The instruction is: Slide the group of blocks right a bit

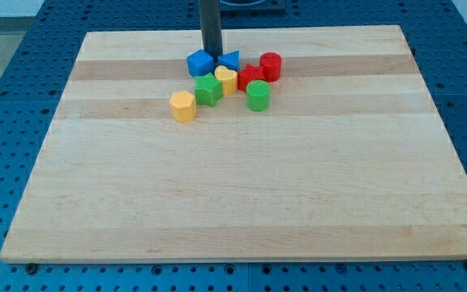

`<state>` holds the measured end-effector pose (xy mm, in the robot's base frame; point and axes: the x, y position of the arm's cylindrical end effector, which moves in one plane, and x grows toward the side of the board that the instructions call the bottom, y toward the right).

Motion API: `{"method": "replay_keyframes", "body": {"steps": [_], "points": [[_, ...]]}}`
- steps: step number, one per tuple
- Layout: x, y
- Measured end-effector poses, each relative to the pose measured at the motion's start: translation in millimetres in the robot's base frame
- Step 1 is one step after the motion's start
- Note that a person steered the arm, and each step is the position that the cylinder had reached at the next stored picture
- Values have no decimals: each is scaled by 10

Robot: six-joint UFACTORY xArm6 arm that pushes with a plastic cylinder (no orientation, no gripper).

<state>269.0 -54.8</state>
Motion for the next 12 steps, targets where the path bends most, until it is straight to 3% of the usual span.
{"method": "replay_keyframes", "body": {"steps": [3,5,8,9,12], "points": [[3,-103],[-257,-149],[239,-1076],[504,-1071],[582,-210]]}}
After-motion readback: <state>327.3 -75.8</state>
